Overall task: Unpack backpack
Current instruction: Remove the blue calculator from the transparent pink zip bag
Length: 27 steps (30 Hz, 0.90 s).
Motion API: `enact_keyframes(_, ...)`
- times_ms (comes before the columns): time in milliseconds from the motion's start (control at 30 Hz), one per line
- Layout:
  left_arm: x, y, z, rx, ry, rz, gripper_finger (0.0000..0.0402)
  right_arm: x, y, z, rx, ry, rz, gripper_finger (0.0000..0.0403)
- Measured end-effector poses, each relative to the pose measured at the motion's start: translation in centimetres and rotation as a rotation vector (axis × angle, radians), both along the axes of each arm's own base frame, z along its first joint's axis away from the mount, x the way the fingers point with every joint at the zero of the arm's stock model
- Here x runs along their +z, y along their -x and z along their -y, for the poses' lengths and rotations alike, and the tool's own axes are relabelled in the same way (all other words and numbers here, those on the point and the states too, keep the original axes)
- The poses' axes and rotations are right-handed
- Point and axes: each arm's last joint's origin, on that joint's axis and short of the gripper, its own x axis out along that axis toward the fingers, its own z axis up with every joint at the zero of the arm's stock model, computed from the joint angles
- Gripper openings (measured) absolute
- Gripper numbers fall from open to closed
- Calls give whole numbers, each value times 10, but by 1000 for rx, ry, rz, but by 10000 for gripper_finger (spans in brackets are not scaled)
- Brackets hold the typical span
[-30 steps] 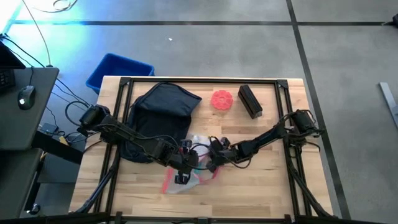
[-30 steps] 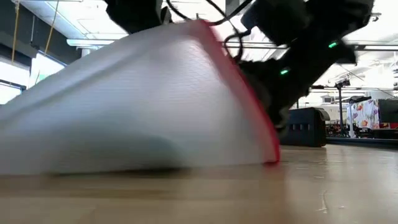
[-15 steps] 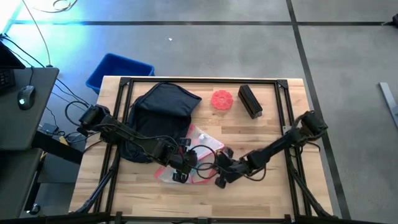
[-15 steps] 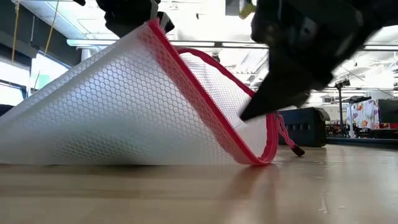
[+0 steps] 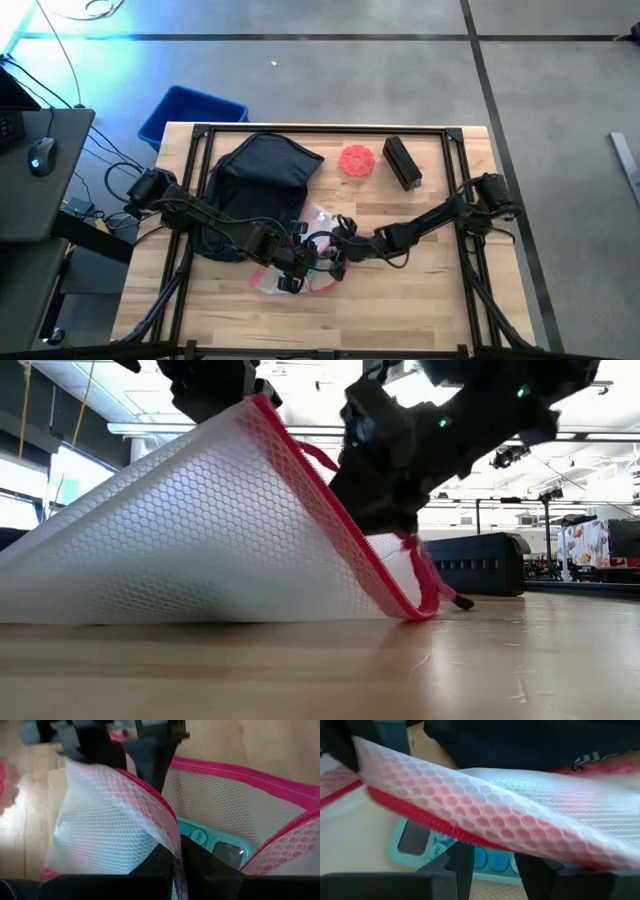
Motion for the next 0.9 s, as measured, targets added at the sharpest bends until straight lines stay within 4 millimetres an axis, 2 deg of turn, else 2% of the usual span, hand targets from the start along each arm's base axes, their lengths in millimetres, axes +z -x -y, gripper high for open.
enact_keyframes(167,0,0,0,-2,-7,1,0,-19,-7,3,-10,-1,7,80)
enact_keyframes(367,0,0,0,-18,-18,-3,0,-33,-17,4,-19,5,-14,10)
enact_keyframes(600,-1,5,-1,58,-37,-19,0,-30,-20,-3,-5,42,-188,1)
enact_keyframes(800,-4,12,-1,136,-43,-54,0,-16,1,-16,27,77,-340,0)
enact_keyframes(900,-11,16,0,176,-31,-72,0,-9,13,-20,33,96,-409,0)
